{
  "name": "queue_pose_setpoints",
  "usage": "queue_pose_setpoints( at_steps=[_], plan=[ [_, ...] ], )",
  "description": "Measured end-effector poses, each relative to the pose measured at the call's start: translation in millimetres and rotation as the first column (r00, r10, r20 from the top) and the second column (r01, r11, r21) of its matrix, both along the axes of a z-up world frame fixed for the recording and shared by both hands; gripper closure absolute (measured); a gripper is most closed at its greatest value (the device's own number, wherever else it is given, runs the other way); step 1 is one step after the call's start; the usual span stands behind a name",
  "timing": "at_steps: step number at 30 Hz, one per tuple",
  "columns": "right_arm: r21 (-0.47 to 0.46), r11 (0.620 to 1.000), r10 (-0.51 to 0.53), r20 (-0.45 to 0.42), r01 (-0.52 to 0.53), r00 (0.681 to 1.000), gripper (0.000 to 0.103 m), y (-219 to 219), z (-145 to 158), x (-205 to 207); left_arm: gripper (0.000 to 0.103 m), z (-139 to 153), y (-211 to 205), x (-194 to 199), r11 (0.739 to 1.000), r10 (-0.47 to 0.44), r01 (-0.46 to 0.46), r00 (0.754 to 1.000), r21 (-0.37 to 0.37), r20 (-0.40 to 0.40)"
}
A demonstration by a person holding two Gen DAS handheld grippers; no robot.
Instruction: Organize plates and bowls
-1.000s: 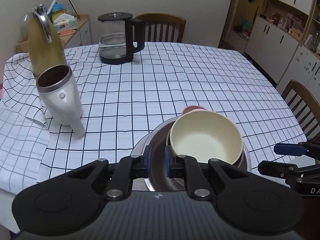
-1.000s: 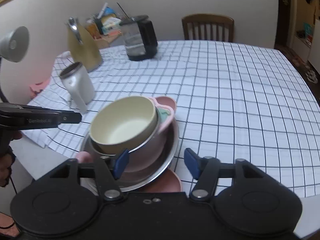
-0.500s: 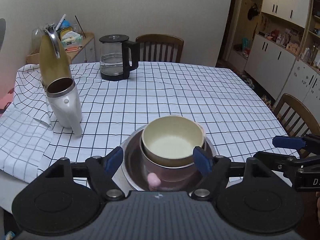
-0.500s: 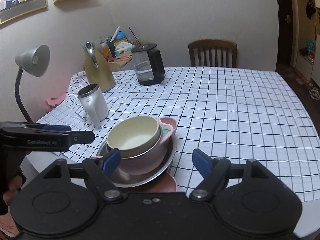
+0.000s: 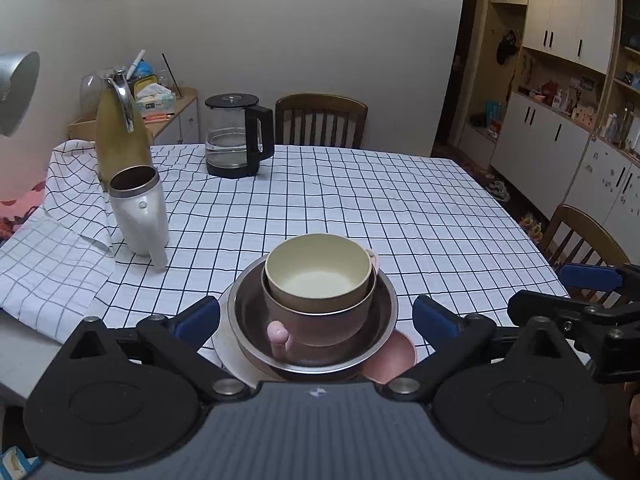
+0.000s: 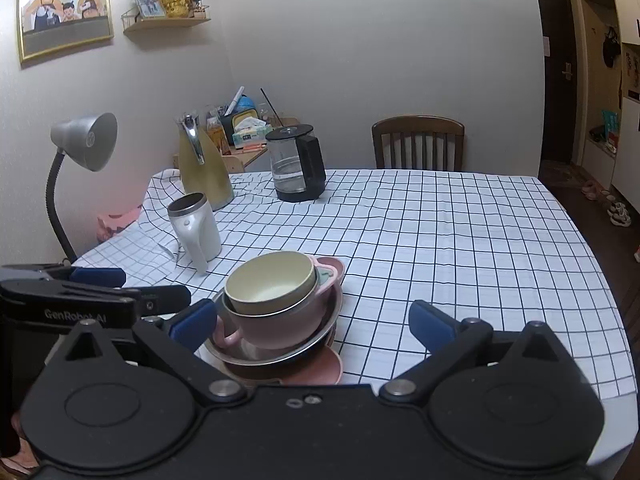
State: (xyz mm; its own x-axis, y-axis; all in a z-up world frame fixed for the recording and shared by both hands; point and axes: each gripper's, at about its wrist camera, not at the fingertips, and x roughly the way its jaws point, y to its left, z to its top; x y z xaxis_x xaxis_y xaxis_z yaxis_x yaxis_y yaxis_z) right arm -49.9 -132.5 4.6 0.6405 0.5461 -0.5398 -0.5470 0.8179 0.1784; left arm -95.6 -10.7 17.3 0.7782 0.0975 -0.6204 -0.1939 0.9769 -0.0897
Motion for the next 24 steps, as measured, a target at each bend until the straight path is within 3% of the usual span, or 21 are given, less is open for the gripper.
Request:
queue_pose_setpoints(
  at_steps=[24],
  plan=[
    [-0.004,1.0,-0.03,0.055,0.03,0.998,0.0,1.5,10.3,-29.4,0.0,15.5,-12.5,-28.3,0.998,0.051,-0.051,0.999,0.022,0.005]
  ],
)
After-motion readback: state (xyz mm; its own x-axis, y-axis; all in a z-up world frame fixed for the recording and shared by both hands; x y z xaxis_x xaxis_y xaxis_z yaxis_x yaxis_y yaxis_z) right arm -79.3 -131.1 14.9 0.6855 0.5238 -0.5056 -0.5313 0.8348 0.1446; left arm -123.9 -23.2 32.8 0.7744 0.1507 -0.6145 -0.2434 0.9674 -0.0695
